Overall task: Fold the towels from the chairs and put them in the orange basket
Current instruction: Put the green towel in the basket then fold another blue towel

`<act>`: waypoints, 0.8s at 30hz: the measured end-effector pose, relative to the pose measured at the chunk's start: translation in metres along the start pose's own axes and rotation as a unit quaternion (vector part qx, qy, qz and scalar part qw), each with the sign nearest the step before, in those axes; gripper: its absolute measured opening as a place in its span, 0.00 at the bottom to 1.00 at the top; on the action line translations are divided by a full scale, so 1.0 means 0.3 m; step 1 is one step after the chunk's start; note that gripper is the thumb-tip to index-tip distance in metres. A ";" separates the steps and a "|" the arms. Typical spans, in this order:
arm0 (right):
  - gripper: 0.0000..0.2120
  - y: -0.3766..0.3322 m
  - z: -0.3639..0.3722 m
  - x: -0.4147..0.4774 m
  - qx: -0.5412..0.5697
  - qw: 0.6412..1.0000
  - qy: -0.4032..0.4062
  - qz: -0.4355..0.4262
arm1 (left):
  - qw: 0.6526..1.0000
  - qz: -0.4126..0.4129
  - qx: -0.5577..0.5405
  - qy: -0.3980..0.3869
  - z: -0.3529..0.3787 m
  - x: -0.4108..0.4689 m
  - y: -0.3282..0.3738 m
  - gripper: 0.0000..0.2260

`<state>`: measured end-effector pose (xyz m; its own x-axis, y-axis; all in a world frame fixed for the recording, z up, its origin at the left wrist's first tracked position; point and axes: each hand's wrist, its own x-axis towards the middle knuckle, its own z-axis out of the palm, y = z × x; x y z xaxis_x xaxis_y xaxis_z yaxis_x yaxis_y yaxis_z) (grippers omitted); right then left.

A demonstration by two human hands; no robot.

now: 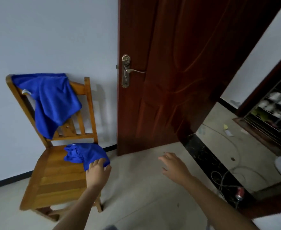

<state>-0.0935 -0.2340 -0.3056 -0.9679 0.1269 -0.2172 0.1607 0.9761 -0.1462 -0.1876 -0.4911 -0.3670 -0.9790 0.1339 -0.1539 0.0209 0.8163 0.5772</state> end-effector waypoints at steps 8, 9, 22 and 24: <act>0.22 -0.003 0.026 0.296 0.000 0.987 -0.051 -0.155 | 0.980 -0.182 0.004 0.076 0.004 -0.019 -0.101 0.17; 0.22 -0.016 0.030 0.345 -0.002 0.983 -0.053 -0.174 | 0.974 -0.207 -0.002 0.088 0.003 -0.004 -0.124 0.17; 0.20 -0.150 -0.042 0.934 -0.093 0.942 -0.112 -0.302 | 0.889 -0.400 -0.182 0.128 0.100 0.263 -0.235 0.16; 0.21 -0.217 -0.020 0.989 -0.102 0.928 -0.138 -0.329 | 0.878 -0.420 -0.181 0.142 0.079 0.271 -0.244 0.16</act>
<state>-0.3923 -0.2587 -0.3546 -0.7518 -0.5320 -0.3895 -0.5159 0.8425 -0.1550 -0.2638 -0.5266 -0.4408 -0.6312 -0.6165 -0.4707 -0.7476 0.3219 0.5809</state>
